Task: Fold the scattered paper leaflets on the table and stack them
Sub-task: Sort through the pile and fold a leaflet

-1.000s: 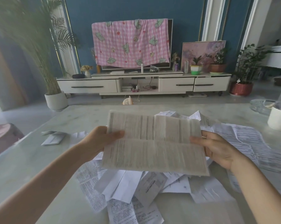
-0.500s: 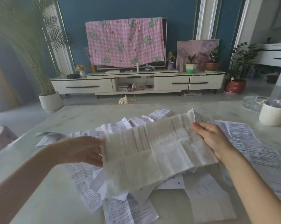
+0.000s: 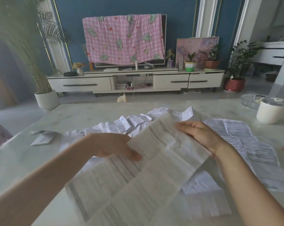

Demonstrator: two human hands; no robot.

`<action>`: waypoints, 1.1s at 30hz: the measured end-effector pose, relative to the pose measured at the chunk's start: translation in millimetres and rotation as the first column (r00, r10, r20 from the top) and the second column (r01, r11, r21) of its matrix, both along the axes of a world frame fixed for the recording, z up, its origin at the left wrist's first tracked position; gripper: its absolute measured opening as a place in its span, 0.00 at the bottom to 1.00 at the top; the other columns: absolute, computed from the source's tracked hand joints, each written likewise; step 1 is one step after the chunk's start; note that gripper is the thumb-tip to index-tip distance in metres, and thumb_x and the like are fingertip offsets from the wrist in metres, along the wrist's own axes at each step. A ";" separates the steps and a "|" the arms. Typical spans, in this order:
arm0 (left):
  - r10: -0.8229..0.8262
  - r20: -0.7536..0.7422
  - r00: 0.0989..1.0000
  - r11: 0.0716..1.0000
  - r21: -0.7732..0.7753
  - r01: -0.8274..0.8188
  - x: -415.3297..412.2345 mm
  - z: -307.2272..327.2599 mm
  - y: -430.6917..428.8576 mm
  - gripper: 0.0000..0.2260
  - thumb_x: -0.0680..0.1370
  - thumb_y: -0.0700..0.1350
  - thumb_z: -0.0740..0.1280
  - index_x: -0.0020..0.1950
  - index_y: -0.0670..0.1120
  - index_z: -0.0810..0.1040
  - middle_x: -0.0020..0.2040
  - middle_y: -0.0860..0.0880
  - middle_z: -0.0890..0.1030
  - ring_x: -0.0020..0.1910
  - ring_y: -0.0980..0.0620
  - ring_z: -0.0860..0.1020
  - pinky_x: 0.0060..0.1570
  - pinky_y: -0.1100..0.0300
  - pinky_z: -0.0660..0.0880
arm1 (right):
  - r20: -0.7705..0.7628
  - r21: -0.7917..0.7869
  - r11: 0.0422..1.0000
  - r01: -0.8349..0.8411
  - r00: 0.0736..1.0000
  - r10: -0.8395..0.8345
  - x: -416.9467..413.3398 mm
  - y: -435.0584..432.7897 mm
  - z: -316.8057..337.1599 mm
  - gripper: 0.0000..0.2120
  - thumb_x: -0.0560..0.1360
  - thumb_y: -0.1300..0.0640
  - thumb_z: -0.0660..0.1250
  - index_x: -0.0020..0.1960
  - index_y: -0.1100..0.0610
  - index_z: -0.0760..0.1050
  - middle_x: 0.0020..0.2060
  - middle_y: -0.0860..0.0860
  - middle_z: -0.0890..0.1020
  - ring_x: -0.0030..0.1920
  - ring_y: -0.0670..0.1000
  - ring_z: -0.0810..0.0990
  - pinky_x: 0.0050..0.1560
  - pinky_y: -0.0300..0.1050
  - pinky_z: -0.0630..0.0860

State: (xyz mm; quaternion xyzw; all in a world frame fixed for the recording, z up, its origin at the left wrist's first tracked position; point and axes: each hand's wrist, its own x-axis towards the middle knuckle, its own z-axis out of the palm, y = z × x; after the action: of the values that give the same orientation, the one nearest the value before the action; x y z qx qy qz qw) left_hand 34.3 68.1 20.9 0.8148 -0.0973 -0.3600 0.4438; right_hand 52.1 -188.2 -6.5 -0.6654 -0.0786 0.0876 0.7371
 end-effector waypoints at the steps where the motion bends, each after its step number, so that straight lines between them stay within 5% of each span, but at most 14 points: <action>1: 0.057 -0.001 0.998 0.997 -0.057 -0.057 0.0 -1.2 2.1 0.05 0.75 0.38 0.66 0.47 0.45 0.81 0.40 0.51 0.85 0.39 0.54 0.83 0.43 0.60 0.80 | -0.023 0.109 0.992 0.056 0.998 -0.053 0.9 -3.9 -0.8 0.13 0.76 0.54 0.64 0.49 0.62 0.80 0.41 0.55 0.84 0.37 0.50 0.83 0.39 0.40 0.80; 4: 0.280 -0.010 0.960 0.919 -0.288 -0.271 -2.4 -1.9 4.7 0.04 0.75 0.38 0.65 0.47 0.42 0.80 0.38 0.48 0.85 0.36 0.52 0.83 0.35 0.61 0.80 | -0.072 0.453 0.891 -0.005 0.997 0.042 -3.1 -6.1 -1.3 0.26 0.75 0.41 0.57 0.57 0.61 0.78 0.52 0.60 0.81 0.48 0.54 0.83 0.51 0.46 0.79; 6: 0.374 -0.016 0.927 0.835 -0.428 -0.344 -4.7 -3.6 0.3 0.04 0.76 0.38 0.64 0.46 0.41 0.79 0.37 0.47 0.84 0.35 0.51 0.83 0.34 0.60 0.80 | -0.047 0.326 0.924 -0.200 0.973 0.227 -15.8 8.6 -5.3 0.35 0.74 0.36 0.50 0.64 0.61 0.73 0.56 0.61 0.80 0.55 0.57 0.80 0.52 0.49 0.79; 10: 0.423 0.017 0.906 0.771 -0.531 -0.350 -7.2 -8.2 -8.5 0.05 0.76 0.37 0.63 0.45 0.41 0.79 0.39 0.46 0.85 0.37 0.50 0.84 0.36 0.58 0.81 | -0.101 0.105 0.983 -0.153 0.981 0.164 -28.6 37.2 -13.1 0.22 0.72 0.48 0.67 0.60 0.61 0.77 0.55 0.58 0.82 0.56 0.56 0.81 0.55 0.49 0.78; 15: 0.352 0.020 0.936 0.776 -0.566 -0.280 -5.6 -13.0 -4.2 0.08 0.74 0.39 0.64 0.51 0.41 0.79 0.48 0.44 0.84 0.46 0.47 0.83 0.45 0.55 0.81 | -0.094 -0.020 0.996 -0.086 0.992 0.083 -25.8 31.1 -18.3 0.11 0.76 0.60 0.65 0.56 0.62 0.78 0.52 0.56 0.83 0.54 0.54 0.82 0.58 0.50 0.77; 20: 0.340 0.019 0.940 0.812 -0.511 -0.283 -4.7 -13.1 3.5 0.13 0.68 0.39 0.68 0.51 0.38 0.79 0.48 0.43 0.84 0.45 0.47 0.83 0.47 0.56 0.80 | -0.097 -0.004 0.998 -0.063 0.993 0.062 -24.2 28.4 -17.3 0.11 0.77 0.60 0.63 0.56 0.63 0.78 0.52 0.57 0.83 0.54 0.55 0.82 0.57 0.49 0.77; 24: 0.392 -0.005 0.920 0.788 -0.515 -0.338 -5.3 -15.3 3.9 0.07 0.74 0.37 0.65 0.49 0.37 0.79 0.43 0.44 0.85 0.41 0.49 0.84 0.43 0.58 0.81 | -0.096 0.057 0.992 -0.113 0.988 0.118 -23.3 29.3 -18.6 0.12 0.77 0.63 0.62 0.59 0.62 0.76 0.54 0.57 0.83 0.55 0.56 0.81 0.58 0.50 0.77; 29: 0.471 0.003 0.882 0.737 -0.552 -0.391 -9.2 -17.3 0.1 0.09 0.78 0.33 0.59 0.46 0.40 0.79 0.35 0.49 0.84 0.32 0.55 0.83 0.30 0.67 0.77 | -0.137 0.219 0.972 -0.081 0.984 0.112 -21.5 31.2 -16.6 0.12 0.78 0.69 0.56 0.52 0.63 0.77 0.41 0.55 0.85 0.40 0.50 0.84 0.39 0.40 0.80; 33: 0.478 0.045 0.877 0.725 -0.583 -0.365 -9.0 -20.5 0.0 0.14 0.77 0.32 0.57 0.46 0.42 0.82 0.40 0.51 0.85 0.39 0.57 0.83 0.36 0.69 0.76 | -0.091 0.196 0.972 -0.127 0.985 0.147 -23.4 29.2 -13.3 0.13 0.76 0.69 0.58 0.47 0.61 0.82 0.41 0.56 0.84 0.39 0.51 0.84 0.38 0.40 0.80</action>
State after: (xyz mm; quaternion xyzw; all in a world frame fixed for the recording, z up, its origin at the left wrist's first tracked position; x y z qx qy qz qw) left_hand 25.3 68.1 0.4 0.6803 -0.0518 -0.1239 0.7206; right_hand 28.7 -158.9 -19.8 -0.5796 -0.0938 0.1651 0.7925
